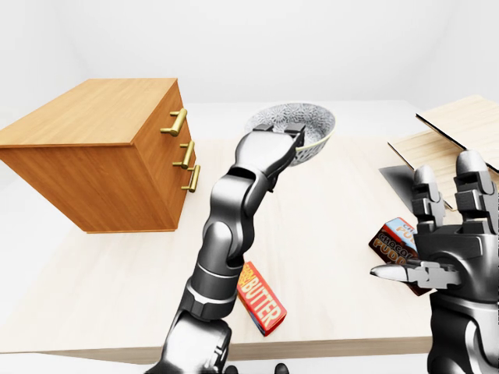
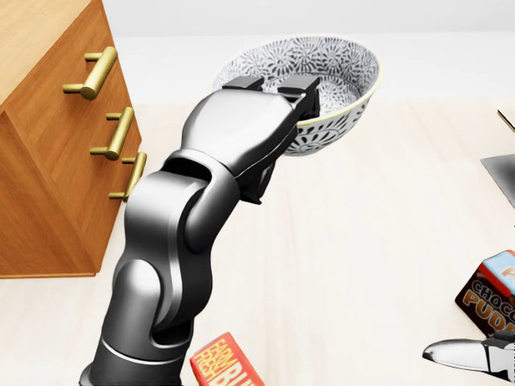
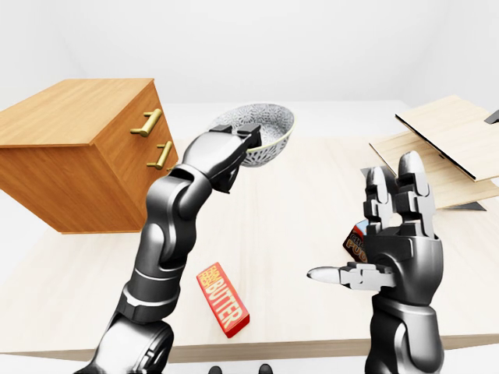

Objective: Close the top drawer of the cabinet and put the bowl on top of it.

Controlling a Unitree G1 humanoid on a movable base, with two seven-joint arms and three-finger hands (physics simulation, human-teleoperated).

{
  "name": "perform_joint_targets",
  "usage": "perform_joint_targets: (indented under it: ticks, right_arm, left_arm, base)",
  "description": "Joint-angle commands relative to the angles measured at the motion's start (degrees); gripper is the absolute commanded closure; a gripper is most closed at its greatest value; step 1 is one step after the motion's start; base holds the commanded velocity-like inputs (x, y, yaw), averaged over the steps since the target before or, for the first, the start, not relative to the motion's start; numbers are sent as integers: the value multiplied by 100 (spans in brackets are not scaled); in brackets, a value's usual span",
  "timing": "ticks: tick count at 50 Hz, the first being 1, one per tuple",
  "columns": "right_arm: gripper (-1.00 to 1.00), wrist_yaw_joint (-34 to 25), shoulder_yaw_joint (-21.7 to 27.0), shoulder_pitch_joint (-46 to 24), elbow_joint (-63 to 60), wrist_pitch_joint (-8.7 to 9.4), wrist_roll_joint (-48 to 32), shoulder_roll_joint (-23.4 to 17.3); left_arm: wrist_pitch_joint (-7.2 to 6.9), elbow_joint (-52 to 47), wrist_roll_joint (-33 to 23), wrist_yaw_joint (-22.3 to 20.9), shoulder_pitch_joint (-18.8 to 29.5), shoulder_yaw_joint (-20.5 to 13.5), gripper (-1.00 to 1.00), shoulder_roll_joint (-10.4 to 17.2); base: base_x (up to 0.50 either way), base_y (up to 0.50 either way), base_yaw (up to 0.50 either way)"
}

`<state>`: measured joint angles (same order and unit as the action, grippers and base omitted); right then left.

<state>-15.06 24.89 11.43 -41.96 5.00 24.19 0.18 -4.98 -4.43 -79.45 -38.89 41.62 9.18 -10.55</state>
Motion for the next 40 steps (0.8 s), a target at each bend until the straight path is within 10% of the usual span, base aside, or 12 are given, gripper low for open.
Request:
perform_joint_targets:
  ticks: [1, 40]
  right_arm:
    - [-100, -31, -62, 32, 50, 0, -60, 24]
    - [-100, 70, -422, -25, 311, 0, -364, -9]
  left_arm:
    - [-2, -46, 357, -111, 436, -286, 100, 289]
    - [-2, 1337, 2373, 513, 1922, -908, 100, 1883]
  base:
    - [0, 0, 0]
    - [0, 0, 0]
